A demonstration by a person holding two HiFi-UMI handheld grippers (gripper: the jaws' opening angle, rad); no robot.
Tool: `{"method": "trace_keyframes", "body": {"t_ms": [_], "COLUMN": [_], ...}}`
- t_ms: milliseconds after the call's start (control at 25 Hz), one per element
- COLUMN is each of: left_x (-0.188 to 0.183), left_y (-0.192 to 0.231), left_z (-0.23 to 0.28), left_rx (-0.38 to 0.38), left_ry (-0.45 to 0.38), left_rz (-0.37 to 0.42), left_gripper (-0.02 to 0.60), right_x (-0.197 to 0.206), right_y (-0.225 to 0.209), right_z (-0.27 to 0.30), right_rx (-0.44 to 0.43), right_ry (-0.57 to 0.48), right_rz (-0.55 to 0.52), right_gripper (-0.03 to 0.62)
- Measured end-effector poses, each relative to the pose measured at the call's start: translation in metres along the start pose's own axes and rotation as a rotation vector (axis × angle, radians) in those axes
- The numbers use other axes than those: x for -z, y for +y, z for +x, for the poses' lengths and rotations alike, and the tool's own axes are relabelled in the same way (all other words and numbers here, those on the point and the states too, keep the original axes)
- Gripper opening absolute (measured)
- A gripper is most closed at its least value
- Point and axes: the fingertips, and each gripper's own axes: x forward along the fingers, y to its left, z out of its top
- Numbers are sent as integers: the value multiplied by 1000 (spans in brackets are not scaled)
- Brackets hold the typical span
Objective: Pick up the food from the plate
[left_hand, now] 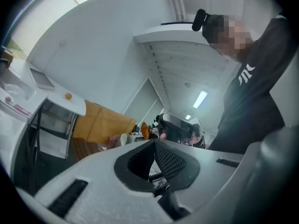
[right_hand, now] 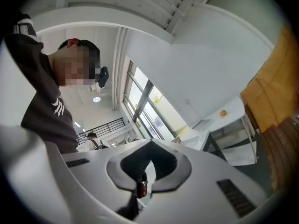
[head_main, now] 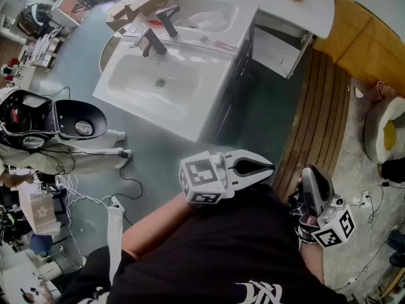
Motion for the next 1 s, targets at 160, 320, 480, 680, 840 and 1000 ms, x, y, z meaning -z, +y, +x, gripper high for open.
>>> {"method": "trace_keyframes", "body": {"t_ms": [160,320,480,680,840,1000], "left_x": [14,11,-15,-26,-17,-18], "left_y": [0,31,52,52,44,41], "left_z": [-4,-32,-35,-9,10,23], "left_rx": [42,-49,-101,-99,-81,-79], "left_ry": [24,-19,-59,-103,-30,-4], "left_rz": [-9,-38,-31,-25,26,53], "left_gripper": [5,5,5,5,5,5], "right_x": [17,26,16,9,4,-3], "right_y": [0,-9,-24,-39,-45,-52], "right_z": [6,3,-9,-17,-20,-31], "right_rx": [-20,-16,-4,-2,-12,-13], "right_ry": [29,57,81,73,50,38], "right_rz": [22,-2,-49,-55,-50,-78], "right_gripper": [3,3,3,3,3,5]}}
